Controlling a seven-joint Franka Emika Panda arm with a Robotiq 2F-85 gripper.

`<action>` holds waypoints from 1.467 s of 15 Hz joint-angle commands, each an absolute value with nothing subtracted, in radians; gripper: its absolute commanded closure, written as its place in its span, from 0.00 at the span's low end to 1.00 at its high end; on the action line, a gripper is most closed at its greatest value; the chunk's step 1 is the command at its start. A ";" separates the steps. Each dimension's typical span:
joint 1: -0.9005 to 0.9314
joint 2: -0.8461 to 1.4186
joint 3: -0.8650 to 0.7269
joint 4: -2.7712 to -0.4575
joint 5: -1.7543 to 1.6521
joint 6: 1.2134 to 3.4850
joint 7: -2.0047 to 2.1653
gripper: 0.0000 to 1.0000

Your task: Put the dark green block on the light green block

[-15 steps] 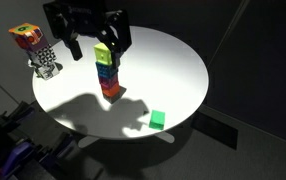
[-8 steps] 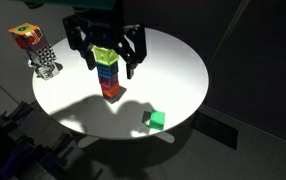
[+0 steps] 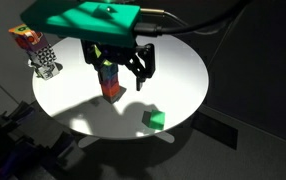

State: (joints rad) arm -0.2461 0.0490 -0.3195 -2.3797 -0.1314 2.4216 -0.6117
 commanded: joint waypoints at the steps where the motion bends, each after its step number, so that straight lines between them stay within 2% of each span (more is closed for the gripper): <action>1: -0.278 0.106 -0.299 -2.327 -0.056 2.403 -0.687 0.00; 22: -0.313 0.182 -0.276 -2.292 -0.012 2.409 -0.706 0.00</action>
State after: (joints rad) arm -0.2792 0.1559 -0.2951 -2.3247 -0.0346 2.4200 -0.6740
